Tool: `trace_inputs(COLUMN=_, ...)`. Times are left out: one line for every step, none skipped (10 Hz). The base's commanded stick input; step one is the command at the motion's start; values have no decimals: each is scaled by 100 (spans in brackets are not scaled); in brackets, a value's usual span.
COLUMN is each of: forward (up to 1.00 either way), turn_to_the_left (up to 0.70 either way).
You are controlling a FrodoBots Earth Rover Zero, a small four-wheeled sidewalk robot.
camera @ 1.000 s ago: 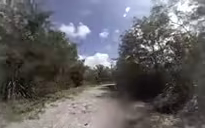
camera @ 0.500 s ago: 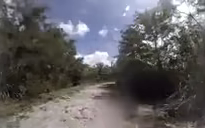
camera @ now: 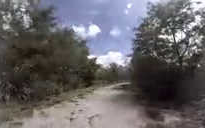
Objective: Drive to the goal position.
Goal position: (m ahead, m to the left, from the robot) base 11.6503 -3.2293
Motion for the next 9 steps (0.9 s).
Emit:
trace_inputs(forward=70, turn_to_the_left=0)
trace_inputs(forward=70, turn_to_the_left=0)
trace_inputs(forward=70, turn_to_the_left=0)
trace_inputs(forward=70, turn_to_the_left=0)
trace_inputs(forward=70, turn_to_the_left=0)
trace_inputs(forward=70, turn_to_the_left=0)
trace_inputs(forward=70, turn_to_the_left=0)
trace_inputs(forward=70, turn_to_the_left=0)
trace_inputs(forward=70, turn_to_the_left=0)
